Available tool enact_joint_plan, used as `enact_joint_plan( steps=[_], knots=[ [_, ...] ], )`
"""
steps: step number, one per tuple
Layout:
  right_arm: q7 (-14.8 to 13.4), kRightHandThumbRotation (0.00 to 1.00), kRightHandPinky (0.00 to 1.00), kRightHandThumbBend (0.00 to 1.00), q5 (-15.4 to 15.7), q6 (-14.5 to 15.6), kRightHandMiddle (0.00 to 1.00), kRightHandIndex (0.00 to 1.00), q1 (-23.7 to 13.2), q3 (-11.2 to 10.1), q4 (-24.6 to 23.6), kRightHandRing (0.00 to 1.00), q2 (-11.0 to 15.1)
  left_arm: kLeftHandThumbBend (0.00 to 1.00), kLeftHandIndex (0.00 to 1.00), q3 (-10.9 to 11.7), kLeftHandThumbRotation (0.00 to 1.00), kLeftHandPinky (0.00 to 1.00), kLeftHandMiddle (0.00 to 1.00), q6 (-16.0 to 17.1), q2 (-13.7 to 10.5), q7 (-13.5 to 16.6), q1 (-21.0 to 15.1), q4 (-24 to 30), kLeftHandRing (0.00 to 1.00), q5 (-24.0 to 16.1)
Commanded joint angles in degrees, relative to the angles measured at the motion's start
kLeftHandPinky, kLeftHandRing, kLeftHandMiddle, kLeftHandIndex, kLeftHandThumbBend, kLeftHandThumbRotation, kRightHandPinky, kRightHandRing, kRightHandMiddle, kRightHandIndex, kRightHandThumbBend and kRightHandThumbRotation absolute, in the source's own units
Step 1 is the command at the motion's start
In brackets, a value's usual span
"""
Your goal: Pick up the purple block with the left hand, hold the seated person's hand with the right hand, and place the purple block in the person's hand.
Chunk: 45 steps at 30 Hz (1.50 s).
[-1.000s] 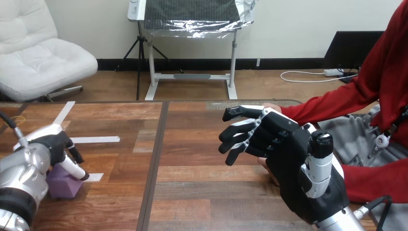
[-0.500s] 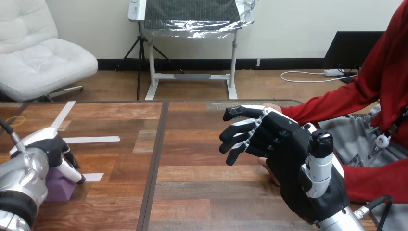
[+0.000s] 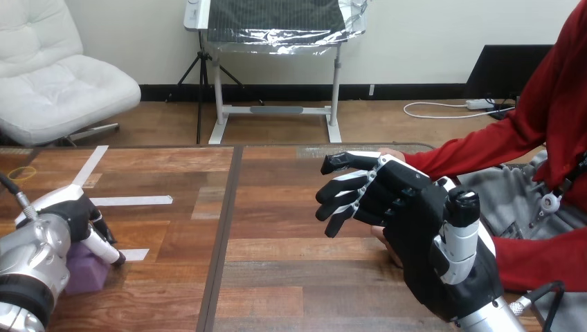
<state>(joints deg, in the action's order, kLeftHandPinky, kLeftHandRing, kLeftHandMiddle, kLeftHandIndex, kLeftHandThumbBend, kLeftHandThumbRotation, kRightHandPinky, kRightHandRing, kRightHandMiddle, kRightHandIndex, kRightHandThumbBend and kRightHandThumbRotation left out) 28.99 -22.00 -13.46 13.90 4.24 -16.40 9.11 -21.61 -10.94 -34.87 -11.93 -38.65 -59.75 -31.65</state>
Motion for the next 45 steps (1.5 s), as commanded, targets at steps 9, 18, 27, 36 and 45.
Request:
enact_joint_plan(
  steps=[9,18,27,36,45],
  knots=[
    [0.0,1.00,0.41,0.93,-0.8,-1.1,0.60,0.67,-2.7,-1.1,-1.9,0.54,-0.1,0.71,0.47,0.6,0.00,0.36,0.50,0.7,0.2,1.4,-1.9,0.7,0.43,0.2],
    [-0.3,1.00,0.41,0.93,-0.6,-1.1,0.60,0.67,-2.7,-1.2,-1.7,0.54,-0.3,0.72,0.48,0.9,0.00,0.38,0.52,1.2,0.2,2.4,-1.5,1.0,0.46,0.5],
    [-0.3,1.00,0.41,0.93,-0.7,-1.2,0.60,0.66,-2.9,-1.1,-1.6,0.53,-0.5,0.73,0.47,1.8,0.00,0.39,0.52,1.7,-0.1,2.8,-0.7,3.4,0.46,1.5],
    [-0.1,1.00,0.41,0.93,-0.7,-1.2,0.59,0.66,-3.2,-1.1,-1.4,0.53,-0.5,0.75,0.48,2.7,0.00,0.38,0.52,2.2,-0.6,3.2,0.6,7.3,0.46,1.9],
    [-0.2,1.00,0.40,0.93,-0.4,-1.1,0.59,0.66,-3.2,-1.0,-1.3,0.53,-0.4,0.76,0.47,4.1,0.00,0.36,0.51,1.4,-0.6,2.7,1.9,11.4,0.45,2.6]
  ],
)
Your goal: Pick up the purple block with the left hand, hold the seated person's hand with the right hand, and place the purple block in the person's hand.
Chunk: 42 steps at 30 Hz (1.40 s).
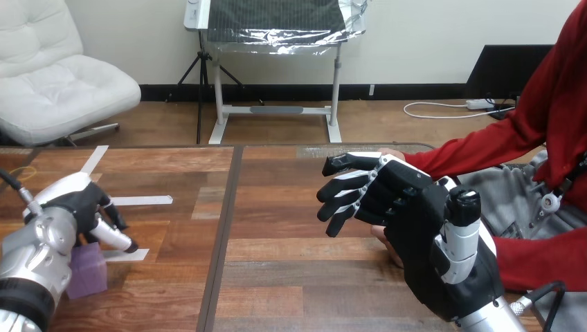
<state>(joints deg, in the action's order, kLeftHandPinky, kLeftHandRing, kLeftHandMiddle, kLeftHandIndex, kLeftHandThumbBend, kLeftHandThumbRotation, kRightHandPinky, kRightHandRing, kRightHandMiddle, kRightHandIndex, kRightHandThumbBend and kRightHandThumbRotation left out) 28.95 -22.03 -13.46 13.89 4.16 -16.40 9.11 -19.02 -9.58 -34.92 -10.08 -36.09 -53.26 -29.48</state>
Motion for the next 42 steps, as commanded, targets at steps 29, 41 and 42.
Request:
enact_joint_plan(
  steps=[29,41,42],
  knots=[
    [-0.4,1.00,0.41,0.92,0.0,-1.4,0.59,0.66,-3.1,-0.8,-1.4,0.54,-0.6,0.76,0.46,5.6,0.00,0.28,0.44,-3.1,1.0,-2.0,3.4,16.5,0.37,4.6],
    [-0.2,1.00,0.40,0.91,-0.1,-1.5,0.59,0.65,-3.2,-0.8,-1.3,0.54,-0.5,0.75,0.65,7.7,0.04,0.52,0.67,-3.8,0.8,-2.4,6.7,23.4,0.61,6.9],
    [-0.2,1.00,0.40,0.91,-0.1,-1.5,0.59,0.65,-3.2,-0.8,-1.2,0.54,-0.5,0.75,0.67,8.1,0.06,0.53,0.69,-3.5,0.9,-1.6,7.3,24.2,0.62,6.9]
  ],
)
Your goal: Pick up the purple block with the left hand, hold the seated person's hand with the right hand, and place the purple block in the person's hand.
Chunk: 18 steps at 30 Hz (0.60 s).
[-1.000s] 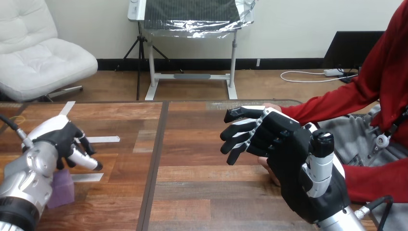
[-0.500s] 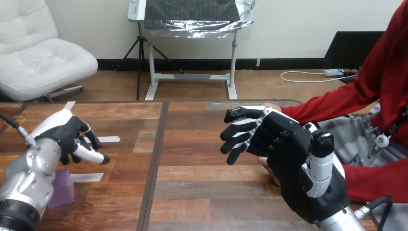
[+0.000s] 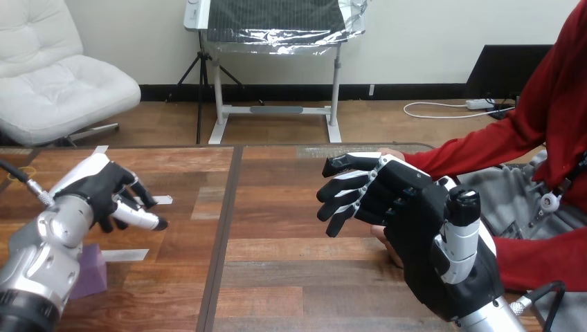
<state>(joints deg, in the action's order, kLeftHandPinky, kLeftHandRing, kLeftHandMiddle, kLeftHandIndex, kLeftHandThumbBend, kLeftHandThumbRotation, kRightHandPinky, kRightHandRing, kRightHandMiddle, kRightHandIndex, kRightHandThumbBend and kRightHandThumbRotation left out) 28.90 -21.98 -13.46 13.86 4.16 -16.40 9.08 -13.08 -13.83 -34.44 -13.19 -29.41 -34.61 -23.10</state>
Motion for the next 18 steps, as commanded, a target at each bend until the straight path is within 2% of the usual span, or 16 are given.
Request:
enact_joint_plan(
  steps=[1,5,9,10,18],
  knots=[
    [-0.2,1.00,0.40,0.91,-0.1,-1.5,0.59,0.65,-3.2,-0.8,-1.2,0.54,-0.5,0.74,0.70,2.4,0.13,0.55,0.72,0.8,0.5,2.1,1.0,6.1,0.66,0.6],
    [-0.1,1.00,0.40,0.91,-0.2,-1.3,0.59,0.65,-3.2,-0.8,-1.3,0.54,-0.4,0.74,0.75,3.5,0.25,0.59,0.77,1.9,0.8,4.8,2.7,8.0,0.71,0.6],
    [-0.1,1.00,0.41,0.91,-0.3,-1.1,0.59,0.65,-3.2,-0.9,-1.4,0.54,-0.3,0.73,0.78,5.5,0.36,0.61,0.79,4.7,1.5,8.3,4.8,9.4,0.74,1.6],
    [-0.1,1.00,0.41,0.91,-0.3,-1.1,0.60,0.66,-3.2,-0.9,-1.4,0.54,-0.3,0.72,0.79,6.0,0.41,0.62,0.81,5.4,1.7,8.9,5.2,9.5,0.76,1.9],
    [-0.1,1.00,0.41,0.91,-0.3,-1.3,0.60,0.66,-3.4,-0.8,-1.2,0.54,-0.5,0.66,0.82,9.0,0.53,0.69,0.83,10.5,2.9,13.3,8.1,10.6,0.81,4.3]
  ],
)
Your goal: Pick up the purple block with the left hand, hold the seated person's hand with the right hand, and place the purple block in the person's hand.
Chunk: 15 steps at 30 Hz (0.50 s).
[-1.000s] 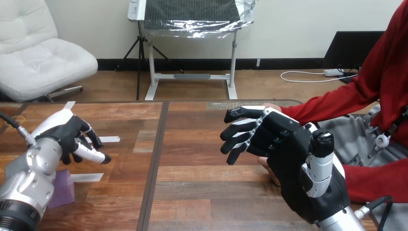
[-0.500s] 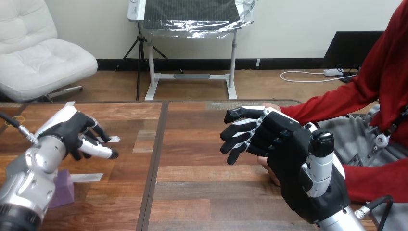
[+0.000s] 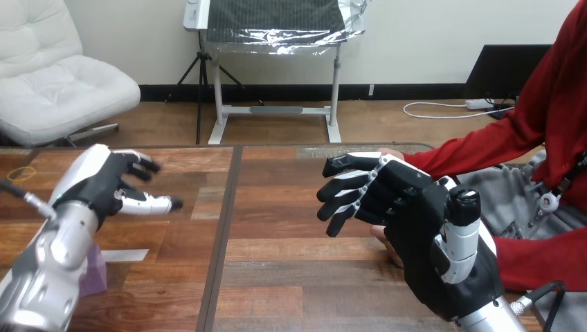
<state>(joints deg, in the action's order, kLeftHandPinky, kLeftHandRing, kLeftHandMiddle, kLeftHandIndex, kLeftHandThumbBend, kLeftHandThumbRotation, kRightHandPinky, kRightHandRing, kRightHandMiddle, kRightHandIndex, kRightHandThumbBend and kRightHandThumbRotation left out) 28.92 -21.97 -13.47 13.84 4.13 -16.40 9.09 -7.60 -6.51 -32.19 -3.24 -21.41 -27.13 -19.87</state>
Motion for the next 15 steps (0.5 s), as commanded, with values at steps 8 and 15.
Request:
enact_joint_plan(
  steps=[8,15],
  knots=[
    [-0.3,1.00,0.41,0.91,-0.1,-1.3,0.60,0.65,-3.4,-0.9,-1.2,0.54,-0.5,0.62,0.83,5.7,0.55,0.75,0.84,6.4,1.9,6.7,2.2,3.5,0.84,2.7],
    [-0.2,1.00,0.41,0.91,-0.2,-1.7,0.60,0.65,-3.6,-1.0,-0.9,0.54,-0.6,0.60,0.84,7.8,0.58,0.78,0.86,9.0,3.2,8.9,4.1,3.9,0.86,4.1]
  ],
)
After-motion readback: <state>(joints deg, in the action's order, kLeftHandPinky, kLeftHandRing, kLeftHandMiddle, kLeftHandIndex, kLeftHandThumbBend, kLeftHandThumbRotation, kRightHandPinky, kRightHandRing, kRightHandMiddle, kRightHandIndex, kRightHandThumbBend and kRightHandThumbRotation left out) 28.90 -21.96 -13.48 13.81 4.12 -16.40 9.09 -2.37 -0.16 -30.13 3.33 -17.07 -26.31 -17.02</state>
